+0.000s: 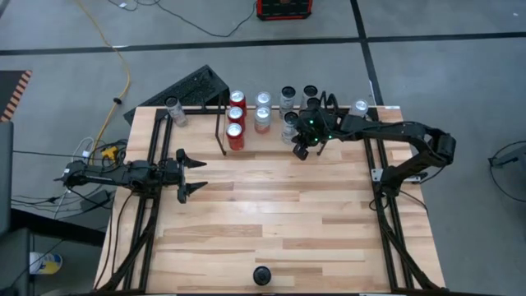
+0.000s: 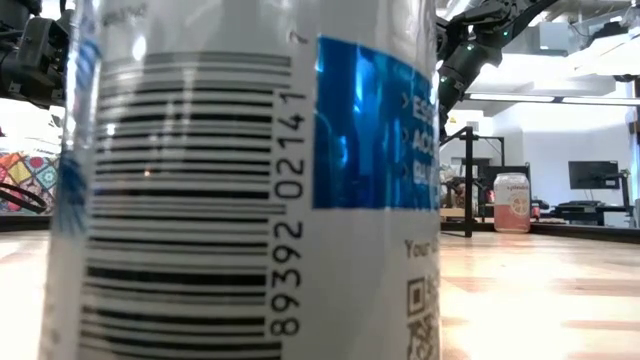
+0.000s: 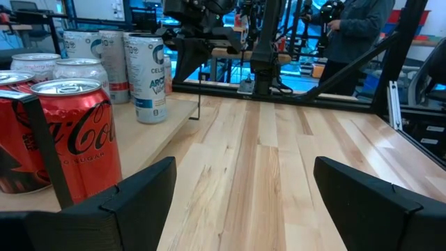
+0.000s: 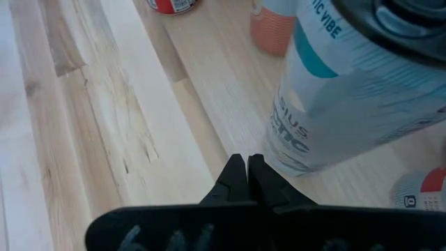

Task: Place canned beverage on shelf
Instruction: Put the top white blue soda can on the shelf aligned with the other white blue soda can

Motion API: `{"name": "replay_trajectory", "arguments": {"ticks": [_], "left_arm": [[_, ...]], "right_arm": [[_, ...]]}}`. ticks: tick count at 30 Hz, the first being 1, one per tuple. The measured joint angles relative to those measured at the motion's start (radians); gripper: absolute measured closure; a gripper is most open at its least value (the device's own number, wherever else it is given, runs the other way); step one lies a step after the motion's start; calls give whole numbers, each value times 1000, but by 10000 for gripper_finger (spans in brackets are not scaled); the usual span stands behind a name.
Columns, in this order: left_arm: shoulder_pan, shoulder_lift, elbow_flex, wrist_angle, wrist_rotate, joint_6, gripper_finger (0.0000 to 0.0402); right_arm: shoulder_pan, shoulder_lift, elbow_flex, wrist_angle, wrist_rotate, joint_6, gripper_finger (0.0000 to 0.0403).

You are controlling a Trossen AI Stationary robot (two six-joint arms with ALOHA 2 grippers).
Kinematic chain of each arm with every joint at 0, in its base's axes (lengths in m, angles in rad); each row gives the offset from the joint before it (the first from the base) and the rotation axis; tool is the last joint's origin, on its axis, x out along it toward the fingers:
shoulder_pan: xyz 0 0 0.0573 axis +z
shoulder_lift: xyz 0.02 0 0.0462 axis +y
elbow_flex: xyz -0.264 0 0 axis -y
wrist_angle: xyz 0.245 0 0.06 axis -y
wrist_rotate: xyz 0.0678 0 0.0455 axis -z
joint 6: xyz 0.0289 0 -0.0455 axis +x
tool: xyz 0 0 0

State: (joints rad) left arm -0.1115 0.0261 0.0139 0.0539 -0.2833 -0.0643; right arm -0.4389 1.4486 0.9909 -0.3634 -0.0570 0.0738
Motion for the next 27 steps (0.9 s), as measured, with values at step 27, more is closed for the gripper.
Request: {"name": "replay_trajectory", "arguments": {"ticks": [27], "left_arm": [[0,0,0,0,0,0,74]], "right_arm": [[6,29,2,30,-8,-30,403]]}}
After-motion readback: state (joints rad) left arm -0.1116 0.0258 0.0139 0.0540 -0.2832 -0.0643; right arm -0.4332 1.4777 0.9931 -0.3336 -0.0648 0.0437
